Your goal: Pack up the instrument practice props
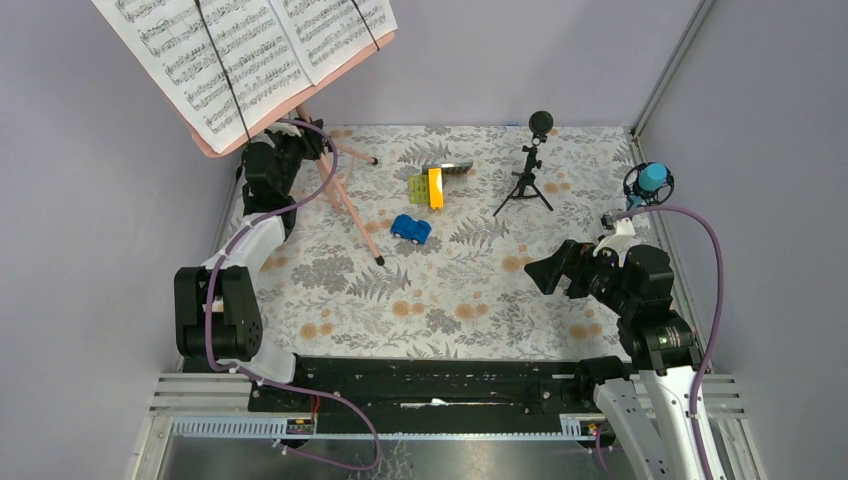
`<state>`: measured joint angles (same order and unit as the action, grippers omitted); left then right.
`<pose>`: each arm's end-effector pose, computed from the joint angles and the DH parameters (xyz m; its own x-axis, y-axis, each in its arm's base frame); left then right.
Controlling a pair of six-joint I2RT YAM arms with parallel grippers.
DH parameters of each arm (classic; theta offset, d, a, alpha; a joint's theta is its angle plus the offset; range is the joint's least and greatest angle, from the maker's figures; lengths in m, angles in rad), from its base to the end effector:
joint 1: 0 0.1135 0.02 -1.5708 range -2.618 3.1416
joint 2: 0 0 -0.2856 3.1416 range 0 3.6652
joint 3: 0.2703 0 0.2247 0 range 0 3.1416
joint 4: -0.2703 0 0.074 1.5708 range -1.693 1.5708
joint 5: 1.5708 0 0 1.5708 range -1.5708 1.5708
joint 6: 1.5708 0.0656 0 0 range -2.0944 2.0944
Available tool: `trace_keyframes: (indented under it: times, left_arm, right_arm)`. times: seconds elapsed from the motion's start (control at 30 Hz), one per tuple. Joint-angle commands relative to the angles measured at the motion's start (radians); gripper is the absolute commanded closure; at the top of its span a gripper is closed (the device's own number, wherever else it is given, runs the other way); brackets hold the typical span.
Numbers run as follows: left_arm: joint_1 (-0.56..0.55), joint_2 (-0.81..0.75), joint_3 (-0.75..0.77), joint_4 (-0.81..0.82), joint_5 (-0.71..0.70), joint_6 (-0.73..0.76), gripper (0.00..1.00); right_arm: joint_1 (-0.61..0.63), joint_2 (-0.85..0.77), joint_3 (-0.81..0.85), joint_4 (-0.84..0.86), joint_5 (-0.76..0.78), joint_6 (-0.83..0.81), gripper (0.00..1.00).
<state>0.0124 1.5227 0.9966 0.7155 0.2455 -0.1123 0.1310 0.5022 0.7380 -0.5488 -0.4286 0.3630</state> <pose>0.3590 -0.0115 0.3678 0.1617 -0.1067 -0.9811 0.2463 0.9670 -0.0646 0.0890 0.0392 0.3187 -0.4668 0.2643 -0.8440 -0.3691 0.8090 0.4575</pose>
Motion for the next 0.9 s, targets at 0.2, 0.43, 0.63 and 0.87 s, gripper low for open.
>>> trace_keyframes:
  times: [0.2, 0.43, 0.63, 0.87]
  left_arm:
    - [0.008, -0.007, 0.064, -0.058, 0.013, 0.077, 0.68]
    - [0.008, -0.01, 0.079, -0.113, 0.009, 0.116, 0.87]
    - [0.009, -0.026, 0.069, -0.117, 0.061, 0.173, 1.0]
    - [0.009, -0.051, 0.076, -0.175, 0.287, 0.193, 1.0]
  right_arm:
    - [0.002, -0.002, 0.022, 0.01, 0.008, -0.001, 0.0]
    - [0.003, -0.006, 0.021, 0.01, 0.007, 0.001, 0.0]
    - [0.002, -0.006, 0.02, 0.01, 0.007, 0.002, 0.0]
    - [0.003, -0.005, 0.018, 0.01, 0.007, 0.002, 0.0]
